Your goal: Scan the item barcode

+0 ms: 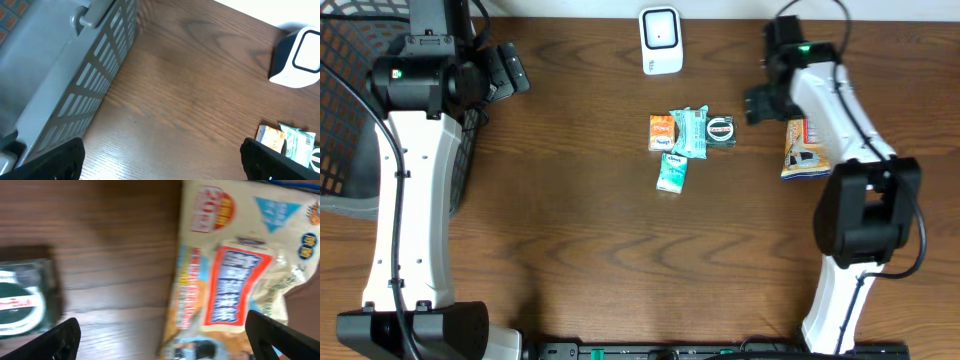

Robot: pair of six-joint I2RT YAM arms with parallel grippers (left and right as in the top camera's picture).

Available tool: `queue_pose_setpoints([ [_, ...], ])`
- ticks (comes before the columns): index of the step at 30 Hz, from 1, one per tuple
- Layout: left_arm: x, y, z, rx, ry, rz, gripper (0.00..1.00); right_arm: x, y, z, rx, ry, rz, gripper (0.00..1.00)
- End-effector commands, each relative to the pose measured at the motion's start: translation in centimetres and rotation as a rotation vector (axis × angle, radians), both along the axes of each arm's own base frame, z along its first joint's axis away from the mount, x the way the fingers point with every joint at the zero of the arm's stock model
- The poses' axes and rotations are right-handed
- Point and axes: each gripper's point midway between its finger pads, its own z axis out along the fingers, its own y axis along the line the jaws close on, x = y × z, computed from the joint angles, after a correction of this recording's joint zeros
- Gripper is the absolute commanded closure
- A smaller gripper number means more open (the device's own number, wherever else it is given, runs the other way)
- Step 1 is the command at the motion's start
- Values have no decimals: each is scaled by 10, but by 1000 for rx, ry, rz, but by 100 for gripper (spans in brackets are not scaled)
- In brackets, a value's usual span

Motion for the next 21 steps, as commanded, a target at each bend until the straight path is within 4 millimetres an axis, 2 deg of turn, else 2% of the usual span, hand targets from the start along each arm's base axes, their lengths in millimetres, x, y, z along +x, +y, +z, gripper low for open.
queue_pose_setpoints([
  [1, 0, 2, 1, 13, 0, 10, 2, 0, -18, 2, 156, 7, 36, 1],
  [4, 0, 2, 1, 13, 0, 10, 2, -1, -34, 3, 289, -8, 11, 1],
  [8, 0, 2, 1, 13, 0, 10, 2, -7, -47, 9, 501, -40, 80, 1],
  [14, 0, 2, 1, 13, 0, 10, 2, -19, -97, 5, 516, -60, 1, 1],
  [16, 0, 2, 1, 13, 0, 10, 2, -21, -101, 1, 548, -67, 10, 1],
  [21, 0, 2, 1, 13, 0, 10, 2, -27, -92, -22, 643, -67, 20, 1],
])
